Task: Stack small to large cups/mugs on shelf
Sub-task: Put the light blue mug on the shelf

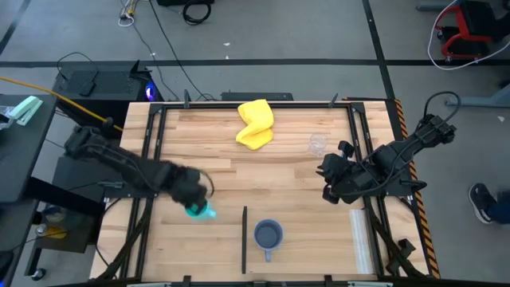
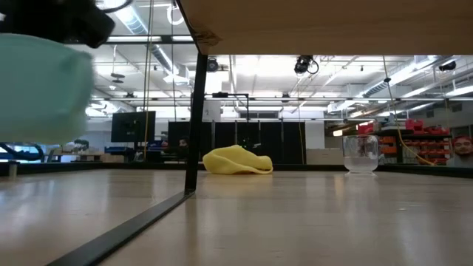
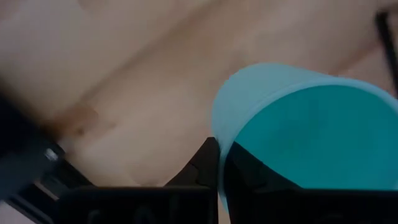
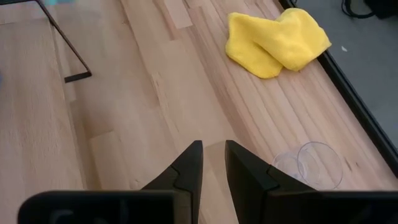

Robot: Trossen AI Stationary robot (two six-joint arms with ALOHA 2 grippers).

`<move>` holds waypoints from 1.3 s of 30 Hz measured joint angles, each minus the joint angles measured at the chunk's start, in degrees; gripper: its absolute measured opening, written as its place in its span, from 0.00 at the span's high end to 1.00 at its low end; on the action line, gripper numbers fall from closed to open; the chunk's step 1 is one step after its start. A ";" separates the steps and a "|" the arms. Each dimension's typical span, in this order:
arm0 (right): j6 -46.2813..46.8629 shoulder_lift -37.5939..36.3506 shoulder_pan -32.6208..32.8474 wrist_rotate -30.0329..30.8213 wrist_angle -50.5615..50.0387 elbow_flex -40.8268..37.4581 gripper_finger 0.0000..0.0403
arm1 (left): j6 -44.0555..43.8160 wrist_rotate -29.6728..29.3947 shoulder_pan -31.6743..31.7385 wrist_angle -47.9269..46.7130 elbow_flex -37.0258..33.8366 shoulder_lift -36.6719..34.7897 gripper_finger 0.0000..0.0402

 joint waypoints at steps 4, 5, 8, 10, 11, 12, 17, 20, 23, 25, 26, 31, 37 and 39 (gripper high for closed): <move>-0.15 0.00 -2.27 -0.21 0.00 0.00 0.81 | 8.96 -0.91 9.80 -0.80 0.55 -2.67 0.97; -0.45 0.00 -3.07 -0.46 -0.02 0.00 0.81 | 11.96 -1.13 12.38 -0.86 1.18 -2.69 0.97; -1.75 0.00 -5.85 -1.84 0.03 0.00 0.81 | 20.88 -1.76 19.42 -0.80 4.48 -2.49 0.97; -2.72 0.00 -7.70 -2.75 0.13 0.00 0.81 | 26.23 -2.41 23.56 -0.85 7.50 -1.44 0.97; -3.36 0.00 -8.58 -3.16 0.15 0.00 0.81 | 28.52 -2.78 25.45 -1.30 8.96 -0.78 0.97; -4.11 0.00 -9.55 -3.81 0.11 0.00 0.81 | 30.65 -2.90 27.14 -1.69 10.82 -0.06 0.97; -8.21 -0.42 -15.32 -8.02 0.15 0.00 0.81 | 40.71 -3.38 33.45 -1.78 20.43 5.76 0.97; -10.27 -0.89 -19.69 -10.69 0.20 0.00 0.81 | 46.92 -3.35 35.08 -2.15 27.19 11.49 0.97; -12.70 -1.55 -24.16 -13.39 0.20 0.00 0.81 | 53.33 -3.11 36.25 -3.46 34.45 18.47 0.97; -14.11 -2.12 -26.85 -15.04 0.21 0.00 0.81 | 57.45 -2.92 36.99 -5.26 39.64 23.28 0.97; -14.64 -2.57 -28.06 -15.72 0.22 0.00 0.81 | 59.55 -2.26 37.34 -5.94 42.22 25.63 0.97; -16.98 -4.10 -32.94 -18.89 0.26 0.00 0.81 | 70.04 1.36 38.83 -11.64 54.69 36.76 0.97; -19.96 -5.43 -36.01 -20.97 0.26 0.00 0.81 | 79.50 1.52 39.86 -21.08 65.39 45.53 0.97; -20.81 -5.53 -36.40 -21.24 0.26 0.00 0.81 | 81.26 2.57 40.00 -22.64 67.19 47.04 0.97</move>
